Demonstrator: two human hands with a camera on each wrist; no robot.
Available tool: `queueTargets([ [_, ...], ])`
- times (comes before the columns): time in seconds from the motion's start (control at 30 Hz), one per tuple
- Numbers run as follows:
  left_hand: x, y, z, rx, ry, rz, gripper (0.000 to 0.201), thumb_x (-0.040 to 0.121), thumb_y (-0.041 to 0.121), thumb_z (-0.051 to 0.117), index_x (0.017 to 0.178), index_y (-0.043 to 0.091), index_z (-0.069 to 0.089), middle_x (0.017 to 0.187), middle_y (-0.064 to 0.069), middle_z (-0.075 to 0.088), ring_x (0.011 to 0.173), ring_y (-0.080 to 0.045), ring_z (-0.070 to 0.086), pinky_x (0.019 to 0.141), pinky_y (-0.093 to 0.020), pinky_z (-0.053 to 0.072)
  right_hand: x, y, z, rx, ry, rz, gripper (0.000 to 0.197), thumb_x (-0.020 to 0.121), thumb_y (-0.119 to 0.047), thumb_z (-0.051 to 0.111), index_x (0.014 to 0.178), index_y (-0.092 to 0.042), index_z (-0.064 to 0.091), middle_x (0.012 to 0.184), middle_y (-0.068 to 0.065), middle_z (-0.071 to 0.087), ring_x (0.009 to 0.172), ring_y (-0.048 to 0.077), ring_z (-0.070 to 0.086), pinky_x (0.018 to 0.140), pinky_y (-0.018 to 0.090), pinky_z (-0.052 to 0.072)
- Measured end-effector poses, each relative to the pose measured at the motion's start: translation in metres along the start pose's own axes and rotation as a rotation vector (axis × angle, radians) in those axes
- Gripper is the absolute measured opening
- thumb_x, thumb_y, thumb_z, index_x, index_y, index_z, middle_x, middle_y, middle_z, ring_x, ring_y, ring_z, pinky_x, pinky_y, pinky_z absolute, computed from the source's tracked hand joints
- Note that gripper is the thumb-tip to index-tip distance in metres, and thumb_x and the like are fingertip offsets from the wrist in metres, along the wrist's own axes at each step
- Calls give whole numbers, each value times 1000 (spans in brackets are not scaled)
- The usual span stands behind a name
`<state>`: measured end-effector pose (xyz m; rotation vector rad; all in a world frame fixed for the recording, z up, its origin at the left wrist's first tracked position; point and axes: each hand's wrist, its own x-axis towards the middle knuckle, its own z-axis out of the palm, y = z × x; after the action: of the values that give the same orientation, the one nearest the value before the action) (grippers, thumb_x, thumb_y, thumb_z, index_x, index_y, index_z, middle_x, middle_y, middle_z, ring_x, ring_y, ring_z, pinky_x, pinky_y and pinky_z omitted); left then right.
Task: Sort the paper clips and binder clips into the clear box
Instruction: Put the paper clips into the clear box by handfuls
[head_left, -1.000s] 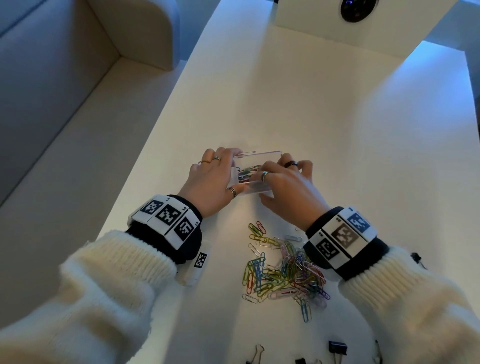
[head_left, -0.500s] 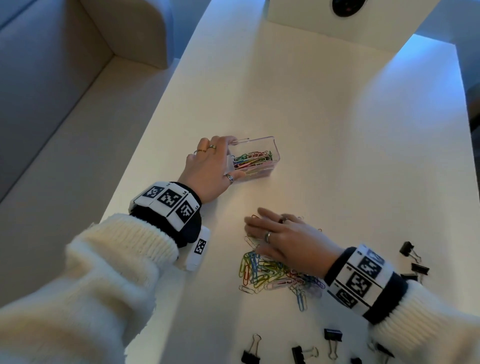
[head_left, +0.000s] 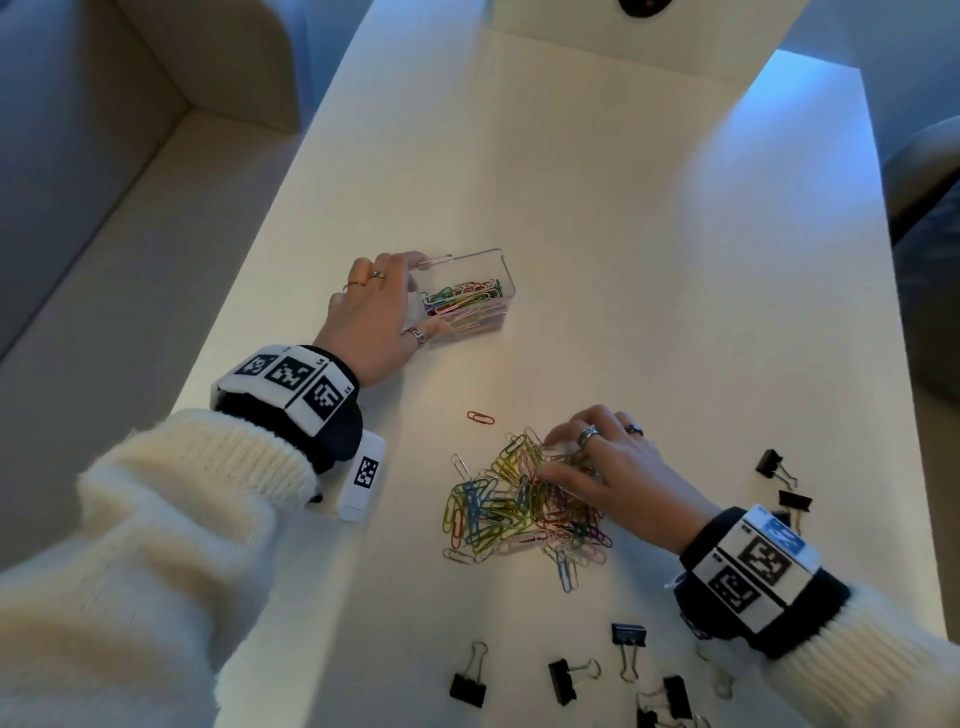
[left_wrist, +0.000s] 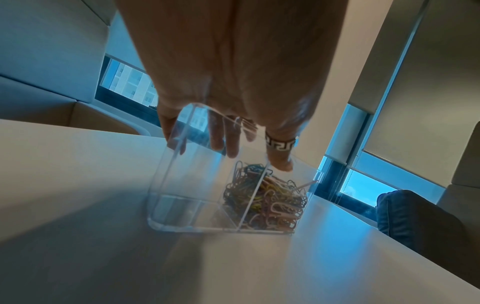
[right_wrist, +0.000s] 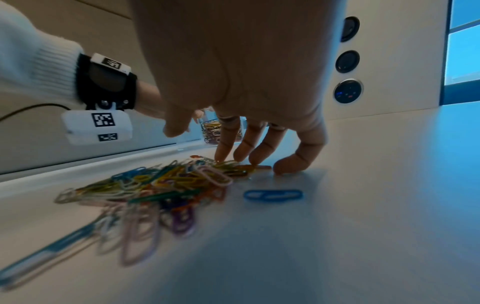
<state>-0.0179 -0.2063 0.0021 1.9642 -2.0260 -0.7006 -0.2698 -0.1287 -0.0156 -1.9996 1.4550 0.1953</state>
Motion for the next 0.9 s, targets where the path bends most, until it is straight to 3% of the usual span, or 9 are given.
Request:
queueTargets([
  [0.17,0,1,1,-3,8,-6,60,86,33,58,136,18,29,127,-5,42,119,-23,31,95,-44,33,-14,-9,14,-58,-49,-23,84,52,-85,37,122,-37,38,119,-11,34,110,10,31,95,37,39],
  [0.23,0,1,1,-3,16,-6,60,86,33,58,136,18,29,127,-5,42,119,-23,31,94,-43,33,-15,-14,19,-37,-8,-15,77,58,-79,47,121,-35,39,117,-10,35,109,11,31,94,35,39],
  [0.33,0,1,2,-8,25,-8,60,86,33,58,136,18,29,127,-5,43,119,-23,31,94,-43,33,-13,-21,27,7,60,0,58,72,-57,62,119,-29,43,117,-7,36,110,14,34,92,34,42],
  [0.47,1,2,2,0,27,-16,60,86,34,58,137,18,29,127,-5,43,120,-23,31,94,-44,34,-11,-26,35,92,94,-13,35,81,-37,63,111,-24,53,114,-4,42,108,14,42,92,29,43],
  [0.57,1,2,2,3,25,-16,60,86,34,58,136,18,29,127,-4,43,119,-23,31,94,-43,34,-10,-27,36,149,116,-34,23,84,-28,61,105,-19,61,105,-6,47,95,10,47,91,20,40],
  [0.63,0,2,2,1,25,-16,60,86,33,58,136,19,29,127,-4,43,119,-23,31,94,-43,34,-7,-27,33,189,139,-38,18,85,-22,61,101,-15,65,100,-6,51,85,6,47,84,12,37],
  [0.77,1,2,2,4,25,-13,60,86,32,58,137,19,29,127,-4,42,119,-23,31,94,-43,34,1,-25,25,241,133,5,15,84,-16,62,97,-9,67,99,-1,61,82,5,49,70,-4,31],
  [0.83,1,3,2,12,23,-11,60,86,33,58,137,19,28,128,-4,42,120,-23,31,94,-43,34,5,-24,19,275,146,27,15,83,-17,64,96,-11,67,96,-2,63,81,6,53,70,-3,35],
  [0.9,1,3,2,21,19,-9,61,86,34,57,137,18,27,129,-5,42,121,-23,31,94,-43,34,9,-26,6,334,173,40,12,82,-18,65,94,-15,68,91,-6,64,77,4,57,74,5,45],
])
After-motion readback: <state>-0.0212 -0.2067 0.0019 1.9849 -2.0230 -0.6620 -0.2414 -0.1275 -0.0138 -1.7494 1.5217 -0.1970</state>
